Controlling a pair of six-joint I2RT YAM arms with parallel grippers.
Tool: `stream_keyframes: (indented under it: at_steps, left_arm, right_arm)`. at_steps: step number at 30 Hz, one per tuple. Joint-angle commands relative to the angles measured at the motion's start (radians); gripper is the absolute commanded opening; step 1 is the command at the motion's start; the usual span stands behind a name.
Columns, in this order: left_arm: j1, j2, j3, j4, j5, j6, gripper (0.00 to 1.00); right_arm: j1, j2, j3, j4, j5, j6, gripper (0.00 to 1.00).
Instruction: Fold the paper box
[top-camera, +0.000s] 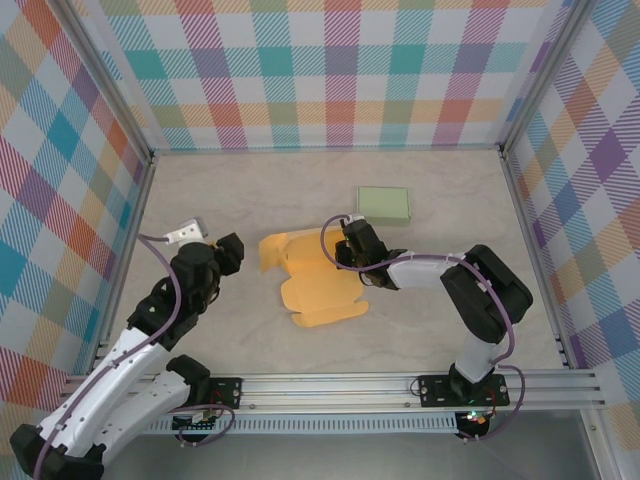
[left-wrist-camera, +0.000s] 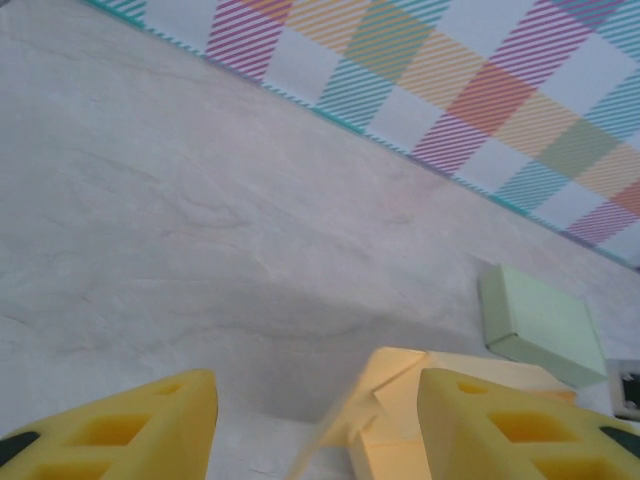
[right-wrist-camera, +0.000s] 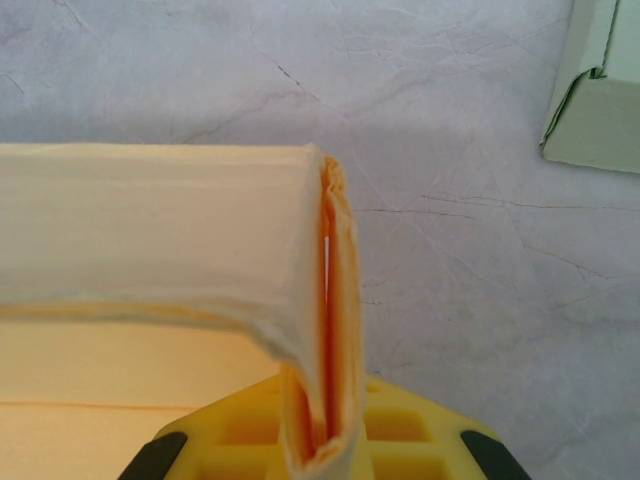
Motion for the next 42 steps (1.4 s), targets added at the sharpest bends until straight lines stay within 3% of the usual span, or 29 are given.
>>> stream_keyframes:
  at_steps: [1,7,19,25,29,42]
  left_arm:
    - [0.074,0.074,0.006,0.028,0.062,0.023,0.55]
    - [0.152,0.184,-0.068,0.169,0.079,-0.009,0.52]
    - [0.17,0.461,-0.095,0.388,0.121,0.04,0.5]
    - [0.169,0.58,-0.095,0.512,0.264,0.058,0.45]
    - [0.156,0.586,-0.117,0.556,0.354,0.054,0.41]
    - [0.067,0.589,-0.185,0.657,0.443,0.009,0.3]
  right_arm:
    - [0.008,-0.001,0.007,0.011,0.011,-0.009,0.0]
    - [0.009,0.003,0.022,0.0,0.002,-0.012,0.0]
    - [0.018,0.026,0.038,-0.005,0.002,-0.009,0.0]
    - [0.02,0.038,0.044,-0.008,0.015,-0.01,0.0]
    - [0.021,0.056,0.055,-0.021,0.041,-0.001,0.0]
    - [0.021,0.112,0.095,-0.041,0.058,0.016,0.0]
